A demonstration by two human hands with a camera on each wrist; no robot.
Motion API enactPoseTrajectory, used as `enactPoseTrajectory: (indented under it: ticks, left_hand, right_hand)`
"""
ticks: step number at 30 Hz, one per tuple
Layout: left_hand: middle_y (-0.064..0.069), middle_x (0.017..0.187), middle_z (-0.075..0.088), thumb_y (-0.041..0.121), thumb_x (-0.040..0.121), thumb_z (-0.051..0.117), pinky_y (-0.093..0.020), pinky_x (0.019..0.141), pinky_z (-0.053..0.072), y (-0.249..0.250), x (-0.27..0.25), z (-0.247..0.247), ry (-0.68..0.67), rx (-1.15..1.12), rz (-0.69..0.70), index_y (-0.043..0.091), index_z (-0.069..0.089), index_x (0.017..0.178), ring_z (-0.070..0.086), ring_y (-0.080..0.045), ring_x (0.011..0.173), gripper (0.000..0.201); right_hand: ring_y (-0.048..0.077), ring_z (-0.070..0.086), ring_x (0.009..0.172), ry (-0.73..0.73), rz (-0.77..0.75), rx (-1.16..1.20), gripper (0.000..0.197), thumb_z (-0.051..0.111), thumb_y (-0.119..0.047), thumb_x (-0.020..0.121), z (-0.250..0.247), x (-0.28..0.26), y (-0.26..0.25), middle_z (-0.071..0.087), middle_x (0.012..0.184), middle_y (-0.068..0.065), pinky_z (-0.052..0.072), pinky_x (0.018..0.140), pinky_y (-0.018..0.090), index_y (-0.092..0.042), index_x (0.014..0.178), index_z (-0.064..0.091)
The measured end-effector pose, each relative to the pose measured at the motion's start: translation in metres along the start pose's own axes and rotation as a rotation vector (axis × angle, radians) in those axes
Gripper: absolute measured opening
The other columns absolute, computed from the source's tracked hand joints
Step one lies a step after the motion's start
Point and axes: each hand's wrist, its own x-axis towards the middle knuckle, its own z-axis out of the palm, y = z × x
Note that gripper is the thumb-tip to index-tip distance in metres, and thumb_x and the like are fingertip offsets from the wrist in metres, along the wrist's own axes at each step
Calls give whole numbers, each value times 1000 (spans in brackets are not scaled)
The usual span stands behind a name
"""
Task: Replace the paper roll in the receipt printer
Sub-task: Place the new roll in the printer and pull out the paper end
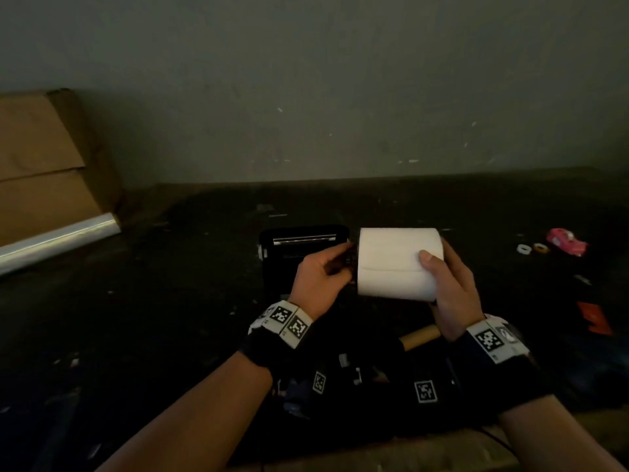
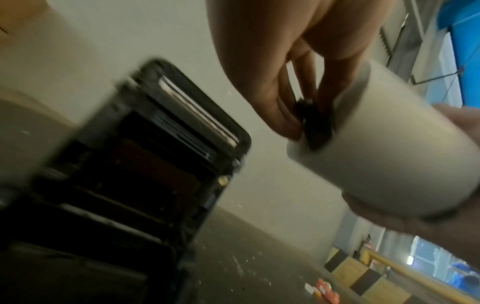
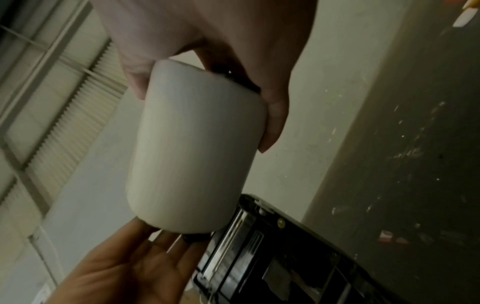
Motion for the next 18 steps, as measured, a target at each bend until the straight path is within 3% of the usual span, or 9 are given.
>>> enactPoseTrajectory:
  ticks: [4, 6, 9, 11, 14, 16, 18]
  left_hand:
    - [-16, 125, 62, -1, 87, 52, -50, 103, 45, 16, -14, -35, -119, -316, -301, 11, 53, 131, 59, -29, 115, 46]
    - [-15, 126, 60, 10, 92, 50, -46, 99, 48, 23, -19, -53, -148, -444, -407, 14, 51, 132, 58, -32, 116, 41]
    - [-2, 123, 63, 23, 89, 59, -36, 95, 52, 23, -29, -70, -273, -264, -310, 23, 58, 121, 60, -19, 113, 32]
    - [0, 125, 62, 23, 82, 68, -35, 100, 48, 13, -34, -74, -295, -111, -245, 25, 56, 123, 59, -13, 114, 43]
    - [1, 125, 62, 21, 77, 73, -34, 101, 47, -2, -38, -77, -270, -86, -230, 23, 53, 128, 60, -11, 112, 55]
    - [-1, 125, 62, 20, 76, 74, -36, 101, 48, -14, -40, -80, -256, -130, -272, 22, 51, 130, 60, -13, 113, 59]
    - [-1, 125, 62, 25, 71, 78, -43, 103, 47, -24, -40, -83, -255, -183, -313, 28, 54, 127, 59, -16, 116, 62]
  right_hand:
    - [23, 53, 112, -56, -10, -83, 53, 60, -31, 82, 17, -16, 6, 55, 117, -5, 45, 97, 48, -35, 132, 41]
    - [20, 54, 109, -80, 3, -90, 48, 57, -28, 84, 27, -23, 8, 56, 112, -8, 46, 95, 45, -34, 130, 43]
    - [15, 55, 105, -135, -20, -176, 46, 57, -26, 85, 43, -29, 10, 56, 116, -4, 49, 85, 36, -30, 129, 45]
    - [12, 56, 102, -165, -31, -225, 46, 57, -25, 86, 53, -29, 14, 57, 112, -6, 49, 82, 32, -29, 130, 45]
    - [8, 55, 97, -215, -5, -238, 43, 57, -23, 86, 64, -28, 20, 55, 104, -13, 48, 78, 27, -36, 124, 42]
    - [7, 54, 96, -248, 25, -251, 45, 56, -25, 87, 67, -26, 23, 53, 104, -14, 47, 79, 27, -38, 126, 38]
    - [13, 52, 106, -273, 88, -275, 46, 50, -39, 89, 68, -21, 26, 50, 117, -11, 46, 90, 34, -39, 132, 37]
